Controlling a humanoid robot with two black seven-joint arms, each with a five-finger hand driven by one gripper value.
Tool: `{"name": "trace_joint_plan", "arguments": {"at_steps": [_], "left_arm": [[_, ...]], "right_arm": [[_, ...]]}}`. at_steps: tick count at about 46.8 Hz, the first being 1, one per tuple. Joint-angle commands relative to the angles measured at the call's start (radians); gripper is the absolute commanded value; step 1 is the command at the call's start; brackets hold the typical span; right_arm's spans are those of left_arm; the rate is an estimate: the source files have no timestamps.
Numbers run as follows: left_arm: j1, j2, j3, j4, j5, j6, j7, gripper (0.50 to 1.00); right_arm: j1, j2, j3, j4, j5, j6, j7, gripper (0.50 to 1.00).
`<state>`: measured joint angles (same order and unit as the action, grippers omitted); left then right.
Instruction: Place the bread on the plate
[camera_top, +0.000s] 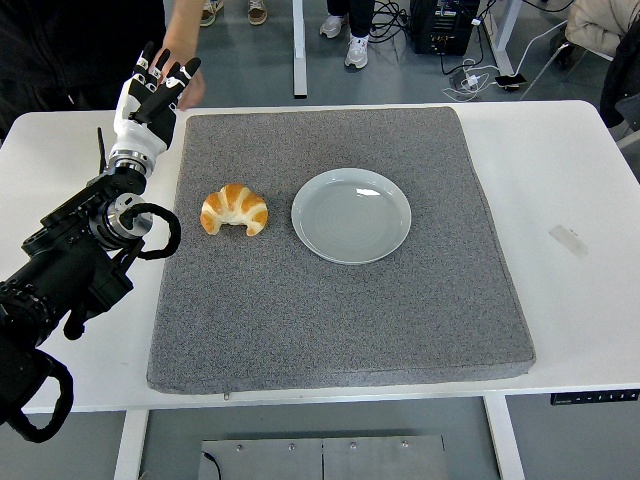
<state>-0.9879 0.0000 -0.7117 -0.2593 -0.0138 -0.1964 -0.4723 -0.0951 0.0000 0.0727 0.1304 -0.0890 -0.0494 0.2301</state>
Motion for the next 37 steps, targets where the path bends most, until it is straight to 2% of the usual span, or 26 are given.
{"name": "trace_joint_plan", "arguments": {"at_steps": [1, 27, 37], "left_arm": [[0.000, 0.000, 0.000, 0.000, 0.001, -0.001, 0.000, 0.998], [-0.005, 0.003, 0.003, -0.012, 0.003, 0.000, 0.007, 0.998], [-0.014, 0.035, 0.069, -0.040, 0.003, 0.000, 0.047, 0.998]], "right_arm": [[0.000, 0.000, 0.001, 0.000, 0.000, 0.000, 0.000, 1.000], [0.000, 0.000, -0.001, 0.000, 0.000, 0.000, 0.000, 1.000], [0.000, 0.000, 0.001, 0.000, 0.000, 0.000, 0.000, 1.000]]}}
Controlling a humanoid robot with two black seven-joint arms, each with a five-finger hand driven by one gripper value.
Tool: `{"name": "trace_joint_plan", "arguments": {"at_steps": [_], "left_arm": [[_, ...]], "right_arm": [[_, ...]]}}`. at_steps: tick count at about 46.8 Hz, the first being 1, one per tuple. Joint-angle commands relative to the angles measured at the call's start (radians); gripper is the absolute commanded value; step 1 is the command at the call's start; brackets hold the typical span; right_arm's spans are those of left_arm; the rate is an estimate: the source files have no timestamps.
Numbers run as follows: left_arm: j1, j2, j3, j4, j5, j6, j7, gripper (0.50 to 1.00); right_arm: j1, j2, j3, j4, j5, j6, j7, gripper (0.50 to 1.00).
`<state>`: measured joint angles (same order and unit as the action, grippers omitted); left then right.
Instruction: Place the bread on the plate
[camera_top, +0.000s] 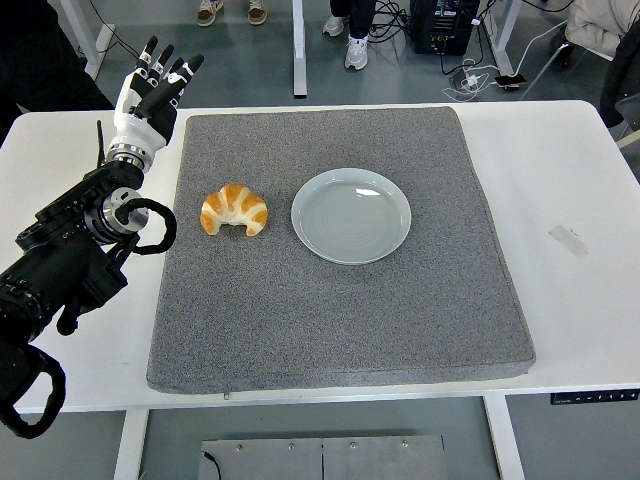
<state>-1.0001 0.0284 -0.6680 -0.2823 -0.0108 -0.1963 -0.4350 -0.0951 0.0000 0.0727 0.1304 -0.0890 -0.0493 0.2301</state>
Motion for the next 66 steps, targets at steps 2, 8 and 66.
{"name": "trace_joint_plan", "arguments": {"at_steps": [2, 8, 66], "left_arm": [[-0.003, 0.016, 0.044, -0.032, 0.000, 0.003, 0.016, 0.998], [-0.003, 0.041, 0.068, -0.075, 0.000, 0.005, 0.019, 0.998], [-0.190, 0.376, 0.643, -0.468, 0.434, 0.020, 0.033, 0.990]], "right_arm": [[0.000, 0.000, 0.001, 0.000, 0.000, 0.000, 0.000, 1.000], [0.000, 0.000, 0.001, 0.000, 0.000, 0.000, 0.000, 1.000], [0.000, 0.000, 0.001, 0.000, 0.000, 0.000, 0.000, 1.000]]}}
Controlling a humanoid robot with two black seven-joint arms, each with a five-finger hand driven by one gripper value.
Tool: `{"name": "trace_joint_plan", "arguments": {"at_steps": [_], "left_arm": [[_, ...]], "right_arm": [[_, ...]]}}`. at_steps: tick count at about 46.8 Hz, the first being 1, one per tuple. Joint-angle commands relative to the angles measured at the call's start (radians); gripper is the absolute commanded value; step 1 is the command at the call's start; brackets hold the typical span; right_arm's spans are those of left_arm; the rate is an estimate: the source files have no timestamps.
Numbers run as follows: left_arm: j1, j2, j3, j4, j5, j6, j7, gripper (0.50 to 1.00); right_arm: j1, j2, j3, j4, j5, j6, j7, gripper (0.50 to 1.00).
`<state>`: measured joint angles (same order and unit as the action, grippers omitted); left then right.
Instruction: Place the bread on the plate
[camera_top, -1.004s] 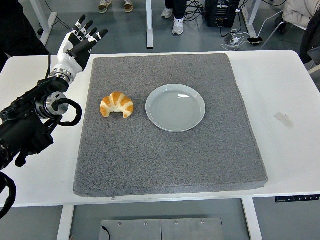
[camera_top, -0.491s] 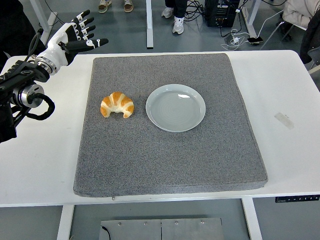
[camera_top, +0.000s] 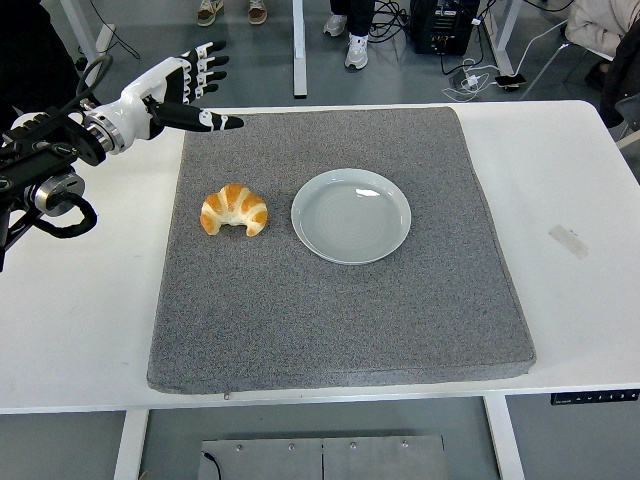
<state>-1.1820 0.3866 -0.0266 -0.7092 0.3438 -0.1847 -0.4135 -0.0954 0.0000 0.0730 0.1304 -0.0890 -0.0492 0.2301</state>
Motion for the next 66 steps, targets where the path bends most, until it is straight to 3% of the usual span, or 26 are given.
{"name": "trace_joint_plan", "arguments": {"at_steps": [1, 9, 17, 26, 37, 51, 56, 66], "left_arm": [[-0.010, 0.024, 0.002, -0.056, 0.104, 0.017, 0.022, 0.990], [-0.033, 0.084, 0.013, -0.161, 0.230, 0.090, 0.130, 0.992], [-0.045, 0.098, 0.016, -0.177, 0.374, 0.105, 0.159, 0.992], [-0.056, 0.126, 0.068, -0.279, 0.465, 0.132, 0.171, 0.987], [-0.068, 0.129, 0.212, -0.331, 0.549, 0.313, 0.173, 0.986], [-0.067, 0.124, 0.303, -0.338, 0.621, 0.485, 0.173, 0.986], [-0.067, 0.124, 0.330, -0.374, 0.627, 0.516, 0.173, 0.986], [-0.065, 0.121, 0.335, -0.382, 0.659, 0.521, 0.173, 0.986]], "right_arm": [[0.000, 0.000, 0.001, 0.000, 0.000, 0.000, 0.000, 1.000], [0.000, 0.000, 0.001, 0.000, 0.000, 0.000, 0.000, 1.000], [0.000, 0.000, 0.001, 0.000, 0.000, 0.000, 0.000, 1.000], [0.000, 0.000, -0.001, 0.000, 0.000, 0.000, 0.000, 1.000], [0.000, 0.000, -0.001, 0.000, 0.000, 0.000, 0.000, 1.000], [0.000, 0.000, 0.001, 0.000, 0.000, 0.000, 0.000, 1.000], [0.000, 0.000, -0.001, 0.000, 0.000, 0.000, 0.000, 1.000], [0.000, 0.000, 0.001, 0.000, 0.000, 0.000, 0.000, 1.000]]}}
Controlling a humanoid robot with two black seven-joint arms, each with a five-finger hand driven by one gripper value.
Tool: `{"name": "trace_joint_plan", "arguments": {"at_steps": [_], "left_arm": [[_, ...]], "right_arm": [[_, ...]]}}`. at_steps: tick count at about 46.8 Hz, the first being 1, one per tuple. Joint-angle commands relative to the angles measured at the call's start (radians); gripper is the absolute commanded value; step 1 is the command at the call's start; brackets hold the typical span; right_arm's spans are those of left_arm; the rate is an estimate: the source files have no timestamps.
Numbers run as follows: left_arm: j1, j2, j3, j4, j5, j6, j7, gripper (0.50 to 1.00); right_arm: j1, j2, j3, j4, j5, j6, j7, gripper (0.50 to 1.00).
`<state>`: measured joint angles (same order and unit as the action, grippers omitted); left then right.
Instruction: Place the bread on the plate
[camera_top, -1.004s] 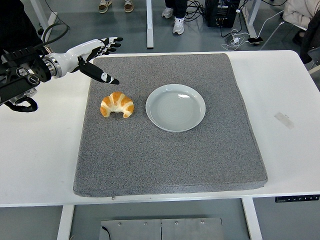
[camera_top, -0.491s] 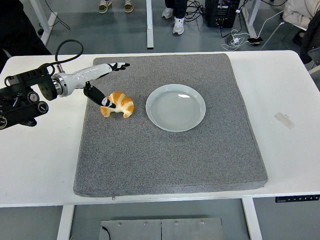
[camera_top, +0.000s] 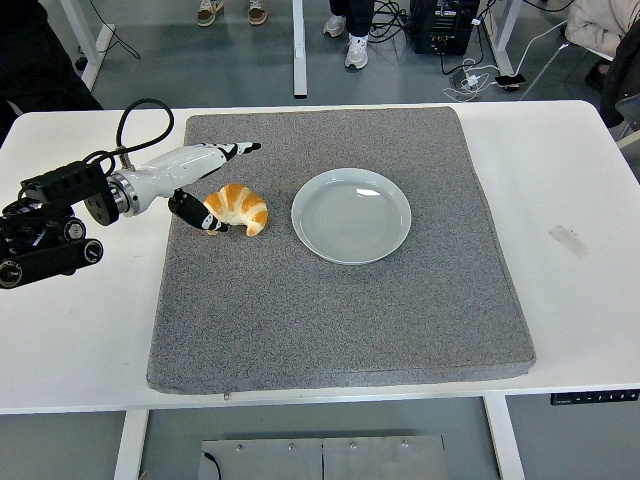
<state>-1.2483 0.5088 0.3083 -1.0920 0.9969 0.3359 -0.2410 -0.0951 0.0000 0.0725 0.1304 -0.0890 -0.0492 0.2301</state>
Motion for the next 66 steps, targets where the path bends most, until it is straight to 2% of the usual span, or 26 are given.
{"name": "trace_joint_plan", "arguments": {"at_steps": [1, 6, 16, 21, 43, 57, 62, 66], "left_arm": [[0.001, -0.003, 0.002, 0.001, 0.009, 0.000, 0.000, 0.986], [0.004, -0.018, 0.002, 0.003, 0.020, 0.015, 0.000, 0.986], [0.004, -0.055, 0.078, 0.020, 0.019, 0.110, 0.000, 0.986], [0.007, -0.069, 0.095, 0.044, 0.017, 0.138, 0.000, 0.986], [0.044, -0.135, 0.092, 0.178, 0.003, 0.150, 0.000, 0.986], [0.075, -0.176, 0.092, 0.225, 0.002, 0.195, 0.000, 0.984], [0.092, -0.204, 0.092, 0.257, 0.003, 0.207, 0.000, 0.971], [0.102, -0.222, 0.094, 0.279, 0.003, 0.207, -0.001, 0.939]], "right_arm": [[0.000, 0.000, 0.000, 0.000, 0.000, 0.000, 0.000, 1.000], [0.000, 0.000, 0.001, 0.000, 0.000, 0.000, 0.000, 1.000], [0.000, 0.000, 0.001, 0.000, 0.000, 0.000, 0.000, 1.000], [0.000, 0.000, 0.001, 0.000, 0.000, 0.000, 0.000, 1.000], [0.000, 0.000, 0.000, 0.000, 0.000, 0.000, 0.000, 1.000], [0.000, 0.000, 0.001, 0.000, 0.000, 0.000, 0.000, 1.000], [0.000, 0.000, 0.000, 0.000, 0.000, 0.000, 0.000, 1.000], [0.000, 0.000, 0.001, 0.000, 0.000, 0.000, 0.000, 1.000]]}}
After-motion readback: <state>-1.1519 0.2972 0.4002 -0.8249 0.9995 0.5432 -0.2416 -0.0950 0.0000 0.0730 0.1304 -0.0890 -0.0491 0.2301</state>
